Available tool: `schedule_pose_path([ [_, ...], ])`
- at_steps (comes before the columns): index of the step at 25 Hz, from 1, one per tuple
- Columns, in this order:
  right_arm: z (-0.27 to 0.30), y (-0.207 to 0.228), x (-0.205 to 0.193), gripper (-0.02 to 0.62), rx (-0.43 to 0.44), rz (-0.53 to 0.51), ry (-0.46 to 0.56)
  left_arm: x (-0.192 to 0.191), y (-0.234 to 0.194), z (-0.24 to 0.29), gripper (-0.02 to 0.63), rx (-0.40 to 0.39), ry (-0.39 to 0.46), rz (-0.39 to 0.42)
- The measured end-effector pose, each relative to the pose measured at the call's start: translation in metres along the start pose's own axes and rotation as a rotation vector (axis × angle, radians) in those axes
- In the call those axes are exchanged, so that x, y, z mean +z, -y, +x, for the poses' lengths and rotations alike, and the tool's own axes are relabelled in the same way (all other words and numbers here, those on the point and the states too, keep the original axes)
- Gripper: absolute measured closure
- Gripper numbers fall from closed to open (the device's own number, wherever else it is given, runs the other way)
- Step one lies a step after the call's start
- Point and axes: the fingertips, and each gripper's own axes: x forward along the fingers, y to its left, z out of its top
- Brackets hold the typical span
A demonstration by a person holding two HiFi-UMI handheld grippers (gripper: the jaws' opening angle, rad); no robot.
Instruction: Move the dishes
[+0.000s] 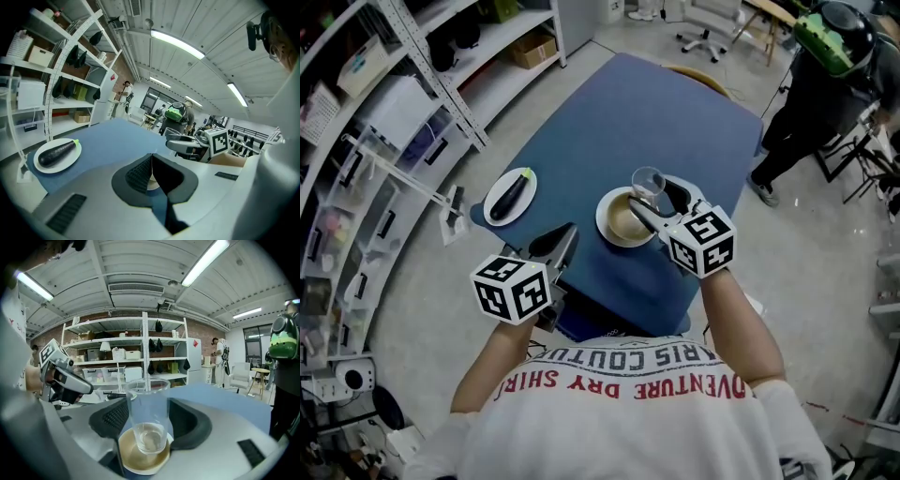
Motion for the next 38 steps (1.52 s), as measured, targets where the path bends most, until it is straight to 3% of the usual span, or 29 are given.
schedule_pose_path([
  [8, -0.025, 0.046, 0.010, 0.318, -0.096, 0.023, 0.028, 0.004, 0.009, 0.014, 0.578, -0.022, -0.003, 0.011],
  [19, -0.044, 0.110, -0.034, 0.318, -0.221, 0.089, -0.039, -0.003, 0.013, 0.029, 0.578, -0.031, -0.038, 0.001],
  [28, -0.050, 0.125, -0.075, 0.318, -0.271, 0.132, -0.099, -0.015, 0.014, 0.025, 0.578, -0.027, -0.055, -0.013],
  [38, -0.060, 0.128, -0.094, 0.318, -0.278, 0.142, -0.063, -0.018, 0.019, 0.023, 0.578, -0.018, -0.059, -0.004],
])
